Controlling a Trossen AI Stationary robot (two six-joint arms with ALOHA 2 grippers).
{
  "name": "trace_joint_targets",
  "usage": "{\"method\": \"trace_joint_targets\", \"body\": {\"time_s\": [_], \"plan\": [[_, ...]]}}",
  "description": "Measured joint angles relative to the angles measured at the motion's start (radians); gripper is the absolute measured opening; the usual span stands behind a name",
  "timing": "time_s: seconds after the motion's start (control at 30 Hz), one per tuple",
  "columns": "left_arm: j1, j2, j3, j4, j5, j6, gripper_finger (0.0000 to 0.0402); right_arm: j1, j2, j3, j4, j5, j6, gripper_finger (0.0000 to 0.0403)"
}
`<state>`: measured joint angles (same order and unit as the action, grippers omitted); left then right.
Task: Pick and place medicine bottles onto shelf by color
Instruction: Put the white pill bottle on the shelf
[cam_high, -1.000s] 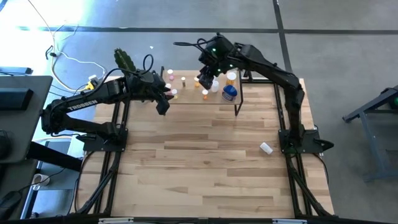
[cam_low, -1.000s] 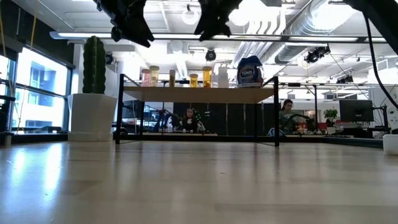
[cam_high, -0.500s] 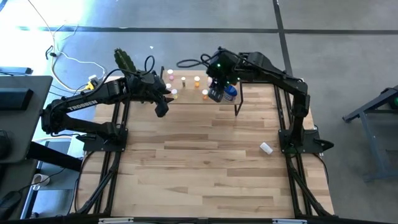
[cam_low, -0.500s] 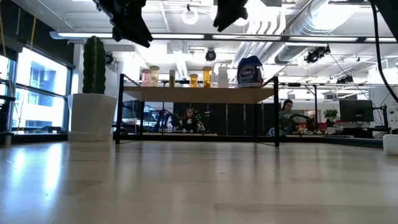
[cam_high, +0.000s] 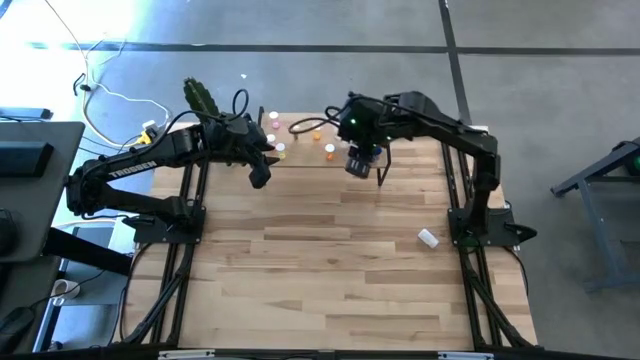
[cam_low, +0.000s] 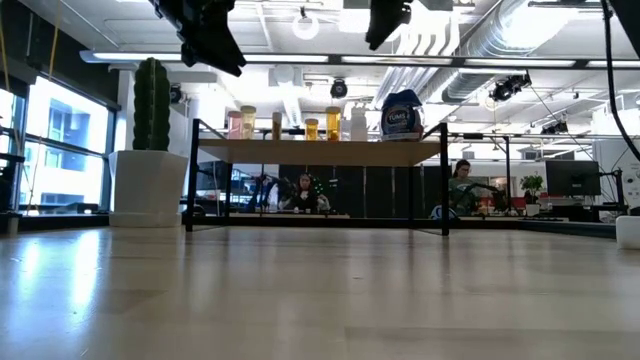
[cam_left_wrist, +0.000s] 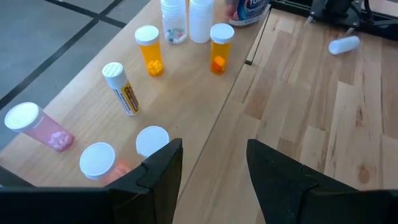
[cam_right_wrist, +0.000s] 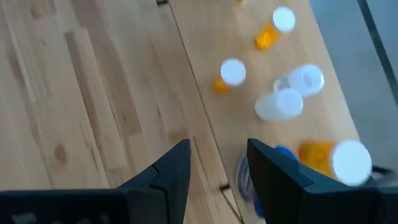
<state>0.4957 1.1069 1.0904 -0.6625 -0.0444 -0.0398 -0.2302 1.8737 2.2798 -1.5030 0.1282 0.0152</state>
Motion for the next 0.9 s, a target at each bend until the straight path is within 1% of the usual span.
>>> {"method": "trace_joint_targets", "body": {"time_s": [0.1,0.17,0.3,0.4,0.67,0.9], "plan": [[0.000,0.000,0.000,0.000,0.000,-0.001,0.0170,0.013,-0.062,-0.092,-0.004,0.028,0.014,0.0149],[0.000,0.000,0.000,0.000,0.000,-0.001,0.0170,0.024,-0.138,-0.196,0.028,0.029,0.044,0.0149],[0.000,0.000,0.000,0.001,0.000,0.000,0.0170,0.053,-0.312,-0.415,0.147,0.030,0.143,0.0149],[0.000,0.000,0.000,0.001,0.000,0.000,0.0170,0.077,-0.418,-0.546,0.181,0.030,0.195,0.0149],[0.000,0.000,0.000,0.002,0.000,-0.001,0.0170,0.113,-0.647,-0.819,0.196,0.031,0.433,0.0149],[0.000,0.000,0.000,0.001,0.000,-0.001,0.0170,0.127,-0.791,-1.040,0.192,0.006,0.618,0.0149]]}}
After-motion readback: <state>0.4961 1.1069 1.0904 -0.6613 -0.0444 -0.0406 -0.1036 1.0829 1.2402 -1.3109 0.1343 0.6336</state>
